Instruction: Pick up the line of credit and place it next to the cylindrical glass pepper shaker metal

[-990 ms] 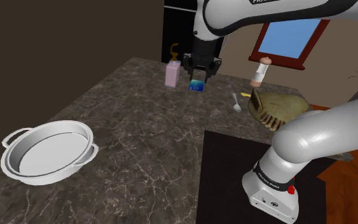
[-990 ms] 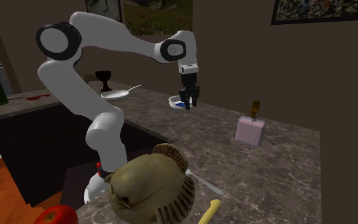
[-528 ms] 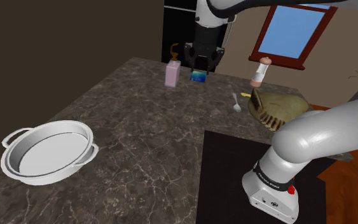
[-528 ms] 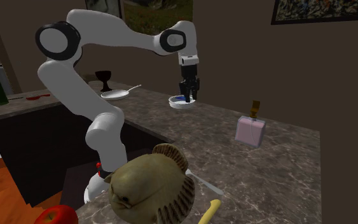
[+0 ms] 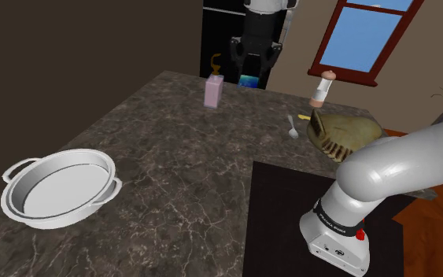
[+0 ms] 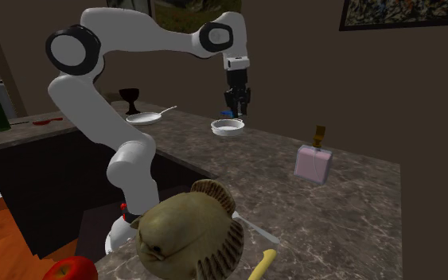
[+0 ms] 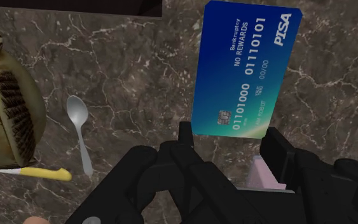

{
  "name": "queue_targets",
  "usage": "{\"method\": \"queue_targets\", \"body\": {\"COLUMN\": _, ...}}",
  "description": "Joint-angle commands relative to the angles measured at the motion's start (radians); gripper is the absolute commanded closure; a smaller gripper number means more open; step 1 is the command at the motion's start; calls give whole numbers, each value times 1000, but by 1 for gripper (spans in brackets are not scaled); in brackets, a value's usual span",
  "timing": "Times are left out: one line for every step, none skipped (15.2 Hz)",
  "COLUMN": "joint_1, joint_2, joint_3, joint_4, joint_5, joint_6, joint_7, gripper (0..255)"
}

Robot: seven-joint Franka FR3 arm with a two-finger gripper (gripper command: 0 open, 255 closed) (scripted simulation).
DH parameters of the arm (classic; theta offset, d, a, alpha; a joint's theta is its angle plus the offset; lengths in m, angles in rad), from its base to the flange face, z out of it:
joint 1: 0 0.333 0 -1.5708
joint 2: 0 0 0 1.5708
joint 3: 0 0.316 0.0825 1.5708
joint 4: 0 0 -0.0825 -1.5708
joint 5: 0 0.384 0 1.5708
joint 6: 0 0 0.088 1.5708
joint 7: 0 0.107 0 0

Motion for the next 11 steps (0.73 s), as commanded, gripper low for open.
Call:
{"method": "queue_targets", "body": {"joint_1": -7, "joint_2": -7, "joint_3": -22, "joint_4": 2, "joint_5": -9, "joint_6": -8, "joint_7": -27, "gripper": 255}}
{"method": "queue_targets", "body": {"joint_1": -14, "joint_2": -15, "joint_3": -43, "joint_4": -8, "joint_5": -17, "joint_6": -5, "joint_7": -51, "gripper": 255}}
{"method": "queue_targets", "body": {"joint_1": -20, "joint_2": -22, "joint_3": -64, "joint_4": -17, "joint_5": -25, "joint_6": -2, "joint_7": -76, "gripper": 255}}
{"method": "queue_targets", "body": {"joint_1": -27, "joint_2": -28, "joint_3": -85, "joint_4": -26, "joint_5": -34, "joint_6": 1, "joint_7": -101, "gripper": 255}}
{"method": "queue_targets", "body": {"joint_1": -35, "joint_2": -33, "joint_3": -106, "joint_4": -33, "joint_5": -43, "joint_6": 4, "joint_7": -125, "gripper": 255}}
{"method": "queue_targets", "body": {"joint_1": -42, "joint_2": -36, "joint_3": -126, "joint_4": -38, "joint_5": -52, "joint_6": 8, "joint_7": -150, "gripper": 255}}
{"method": "queue_targets", "body": {"joint_1": -50, "joint_2": -39, "joint_3": -146, "joint_4": -43, "joint_5": -61, "joint_6": 11, "joint_7": -174, "gripper": 255}}
{"method": "queue_targets", "body": {"joint_1": -58, "joint_2": -40, "joint_3": -167, "joint_4": -47, "joint_5": -71, "joint_6": 15, "joint_7": -198, "gripper": 255}}
{"method": "queue_targets", "body": {"joint_1": -66, "joint_2": -40, "joint_3": -187, "joint_4": -49, "joint_5": -81, "joint_6": 20, "joint_7": -222, "gripper": 255}}
{"method": "queue_targets", "body": {"joint_1": -74, "joint_2": -39, "joint_3": -207, "joint_4": -51, "joint_5": -91, "joint_6": 24, "joint_7": -246, "gripper": 255}}
{"method": "queue_targets", "body": {"joint_1": -82, "joint_2": -37, "joint_3": -227, "joint_4": -51, "joint_5": -100, "joint_6": 28, "joint_7": -270, "gripper": 255}}
